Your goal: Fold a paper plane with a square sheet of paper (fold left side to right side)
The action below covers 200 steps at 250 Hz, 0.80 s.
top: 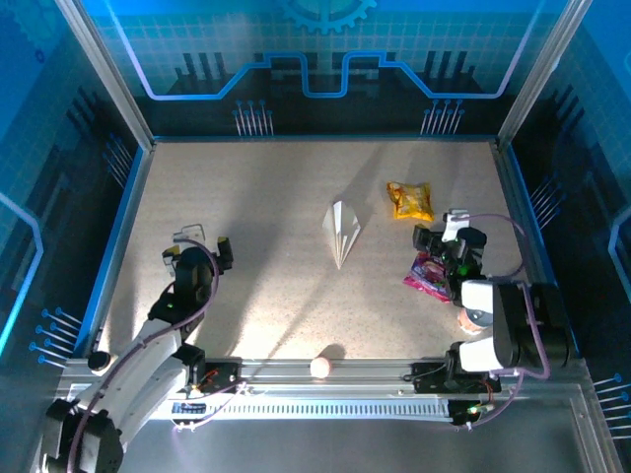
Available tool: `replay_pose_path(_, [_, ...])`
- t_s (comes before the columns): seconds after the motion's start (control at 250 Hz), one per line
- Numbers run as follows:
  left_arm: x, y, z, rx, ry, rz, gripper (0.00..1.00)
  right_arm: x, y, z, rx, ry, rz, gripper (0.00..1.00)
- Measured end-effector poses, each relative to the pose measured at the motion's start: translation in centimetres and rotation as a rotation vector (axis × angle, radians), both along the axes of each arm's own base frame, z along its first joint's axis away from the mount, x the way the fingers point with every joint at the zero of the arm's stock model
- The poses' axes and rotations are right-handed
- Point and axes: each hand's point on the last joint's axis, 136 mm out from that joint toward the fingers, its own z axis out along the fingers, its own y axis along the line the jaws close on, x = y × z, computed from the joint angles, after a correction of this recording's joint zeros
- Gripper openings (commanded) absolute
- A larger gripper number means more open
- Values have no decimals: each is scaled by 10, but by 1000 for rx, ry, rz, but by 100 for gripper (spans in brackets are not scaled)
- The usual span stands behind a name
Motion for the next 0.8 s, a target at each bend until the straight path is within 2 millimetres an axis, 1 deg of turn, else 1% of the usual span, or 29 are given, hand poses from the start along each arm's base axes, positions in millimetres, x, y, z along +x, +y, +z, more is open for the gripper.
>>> replay_pose_path(0.128, [7,9,-18,-20,25,7,100,8,20,-14,-28,27,77,99])
replay_pose_path(0.28, [21,13,-38,-51,44,-11,100,21,23,1,-52,-15,92,99])
replay_pose_path(0.36, [31,10,-47,-57,57,-48,100,23,23,3,-59,-22,95,99])
replay_pose_path(0.511, [55,-5,-64,-75,72,-149,100,23,24,4,-68,-22,98,99])
replay_pose_path(0.575, [68,-12,-65,-80,63,-194,100,23,24,4,-71,-23,99,99])
replay_pose_path(0.691, [92,-22,-59,-81,12,-257,100,23,25,4,-72,-23,100,99])
replay_pose_path(0.751, [99,-24,-62,-85,-4,-273,100,23,26,4,-74,-23,101,99])
replay_pose_path(0.799, [100,-24,-68,-92,10,-278,100,23,26,4,-76,-23,101,99])
